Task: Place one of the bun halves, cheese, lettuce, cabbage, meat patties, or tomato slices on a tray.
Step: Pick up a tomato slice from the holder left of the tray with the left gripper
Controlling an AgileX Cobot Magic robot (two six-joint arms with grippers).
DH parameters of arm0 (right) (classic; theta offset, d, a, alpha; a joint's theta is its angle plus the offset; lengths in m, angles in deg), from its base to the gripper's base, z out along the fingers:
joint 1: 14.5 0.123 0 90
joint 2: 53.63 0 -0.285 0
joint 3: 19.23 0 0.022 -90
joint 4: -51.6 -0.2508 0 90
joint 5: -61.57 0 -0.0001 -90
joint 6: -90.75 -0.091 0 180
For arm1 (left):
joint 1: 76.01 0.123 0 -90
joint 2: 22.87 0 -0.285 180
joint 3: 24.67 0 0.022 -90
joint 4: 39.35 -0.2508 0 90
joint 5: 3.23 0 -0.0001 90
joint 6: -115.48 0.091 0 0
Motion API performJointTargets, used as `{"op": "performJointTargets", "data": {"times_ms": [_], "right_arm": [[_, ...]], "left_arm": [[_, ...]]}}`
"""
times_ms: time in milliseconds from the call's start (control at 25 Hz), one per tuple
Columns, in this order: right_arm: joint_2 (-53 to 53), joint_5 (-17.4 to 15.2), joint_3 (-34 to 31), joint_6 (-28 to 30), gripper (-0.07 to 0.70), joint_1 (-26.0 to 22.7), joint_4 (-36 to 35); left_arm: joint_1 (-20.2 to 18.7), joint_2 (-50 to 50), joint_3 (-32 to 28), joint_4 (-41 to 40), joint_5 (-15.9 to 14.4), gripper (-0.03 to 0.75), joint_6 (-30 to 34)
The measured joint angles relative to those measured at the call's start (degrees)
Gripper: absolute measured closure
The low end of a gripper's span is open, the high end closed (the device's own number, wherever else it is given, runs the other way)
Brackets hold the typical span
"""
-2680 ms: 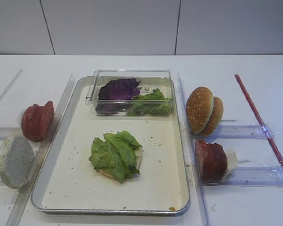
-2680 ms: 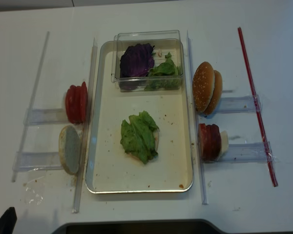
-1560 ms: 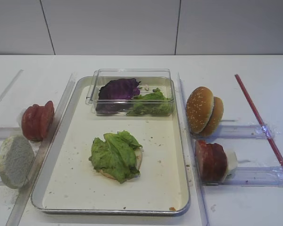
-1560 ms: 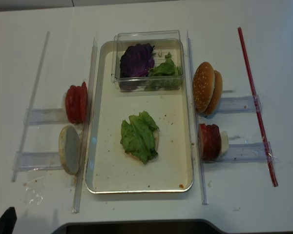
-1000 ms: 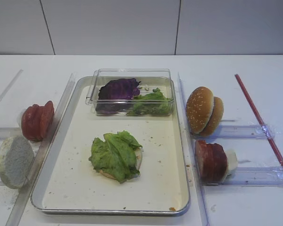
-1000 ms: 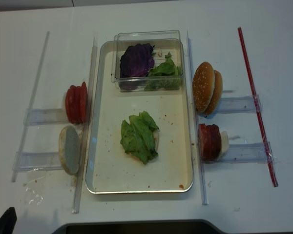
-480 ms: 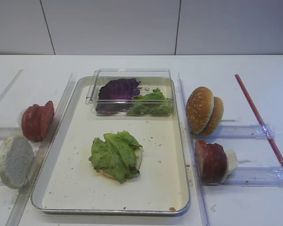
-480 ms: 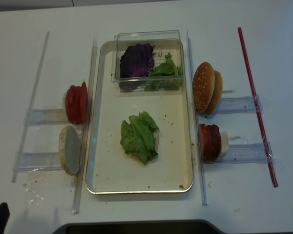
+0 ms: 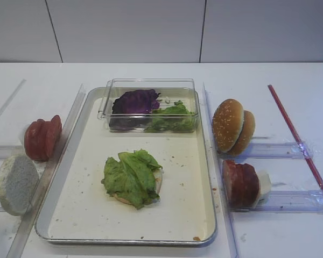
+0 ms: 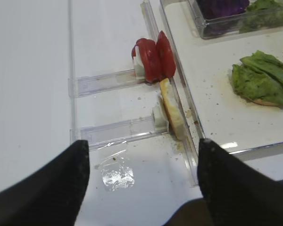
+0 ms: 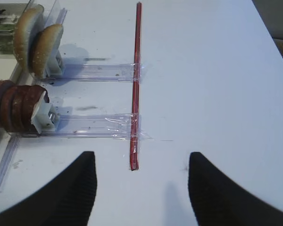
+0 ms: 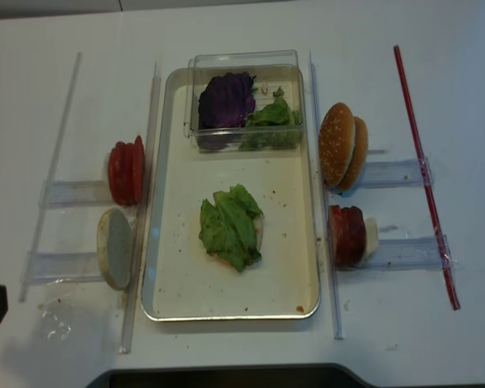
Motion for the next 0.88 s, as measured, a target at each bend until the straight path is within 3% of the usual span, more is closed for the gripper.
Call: {"op": "performJointTargets", "data": {"times_ms": [520, 880], "right_arm": [[0.00, 0.00, 0.00, -0.08, 0.187, 0.00, 0.12], [0.00, 0.00, 0.00, -0.08, 0.187, 0.00, 0.15]], "left_arm": [[-9.91, 19.92, 9.15, -1.29, 0.52, 0.269, -0.60], [-15.09, 35.42, 16.26, -4.70, 0.55, 0.309, -5.65]]}}
